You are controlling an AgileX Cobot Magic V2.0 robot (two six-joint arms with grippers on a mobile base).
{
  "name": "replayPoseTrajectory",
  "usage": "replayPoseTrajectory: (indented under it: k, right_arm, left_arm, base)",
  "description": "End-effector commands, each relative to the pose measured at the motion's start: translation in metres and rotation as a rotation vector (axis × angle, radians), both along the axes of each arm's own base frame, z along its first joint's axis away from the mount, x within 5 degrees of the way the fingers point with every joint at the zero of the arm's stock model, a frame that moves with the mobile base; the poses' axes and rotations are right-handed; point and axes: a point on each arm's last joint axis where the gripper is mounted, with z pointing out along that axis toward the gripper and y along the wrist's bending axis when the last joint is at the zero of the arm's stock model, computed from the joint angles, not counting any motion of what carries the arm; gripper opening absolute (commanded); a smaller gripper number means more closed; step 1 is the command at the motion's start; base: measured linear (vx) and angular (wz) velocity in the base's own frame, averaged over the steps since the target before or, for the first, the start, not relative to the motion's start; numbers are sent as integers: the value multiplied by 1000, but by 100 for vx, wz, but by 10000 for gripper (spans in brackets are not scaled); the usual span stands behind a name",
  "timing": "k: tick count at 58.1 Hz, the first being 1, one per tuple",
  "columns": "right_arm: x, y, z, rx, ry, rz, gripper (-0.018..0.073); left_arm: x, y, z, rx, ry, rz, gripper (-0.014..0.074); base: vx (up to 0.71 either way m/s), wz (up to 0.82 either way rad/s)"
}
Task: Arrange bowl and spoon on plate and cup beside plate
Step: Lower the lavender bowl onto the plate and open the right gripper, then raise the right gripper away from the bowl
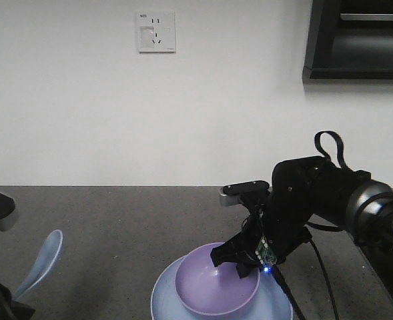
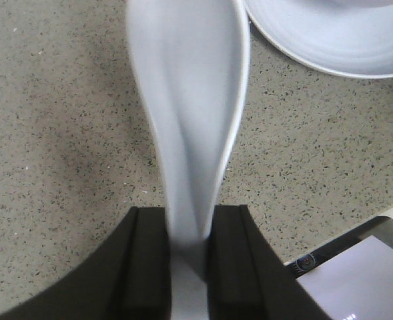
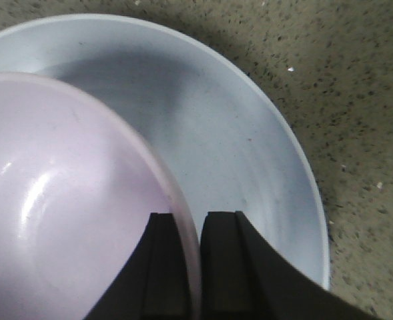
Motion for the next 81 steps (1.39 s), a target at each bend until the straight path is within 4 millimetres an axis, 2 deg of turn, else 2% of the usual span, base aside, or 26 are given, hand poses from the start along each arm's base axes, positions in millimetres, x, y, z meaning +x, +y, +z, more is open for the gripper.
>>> replayPoseTrajectory:
  k: [1,15,21,29,38,41,47,53,62,81]
  right_arm:
    - [2,2,26,60,-92,-6,170]
    - [4,4,21,66,-81,-7,401]
    - [2,2,28,64,-104,0,491]
    - [-7,-1,52,81,-163,11,557]
    - [-29,-6,91,99,-251,64,561]
    - [-42,-7,106,102,-296,92,561]
    - [-67,-7,123,105,-379,150,561]
    - [-105,-13,141,122,-481,205,561]
    - [-150,-29,145,137,-550,230,561]
    - [-229,-72,123,127,-630,228,561]
  left_arm:
    - [-2,-1,15,-48,-85,-3,146]
    - [-2,-1,15,-48,-85,-3,146]
    - [-2,-1,15,-48,-85,-3,146]
    - [-2,-1,15,-48,-85,-3,146]
    - [-2,-1,15,-48,-85,-3,146]
    - [-2,-1,15,-48,-85,-3,146]
    - [-2,-1,15,-48,-85,-3,146]
    - [-2,-1,15,-48,-85,-3,146]
    - [-2,-1,15,-50,-90,-3,146]
    - [-1,-2,16,-57,-105,-2,146]
  base:
    - [0,0]
    - [0,0]
    - [0,0]
    - [0,0]
    - [0,0]
    - [0,0]
    - [0,0]
    - [0,0]
    - [0,0]
    - [0,0]
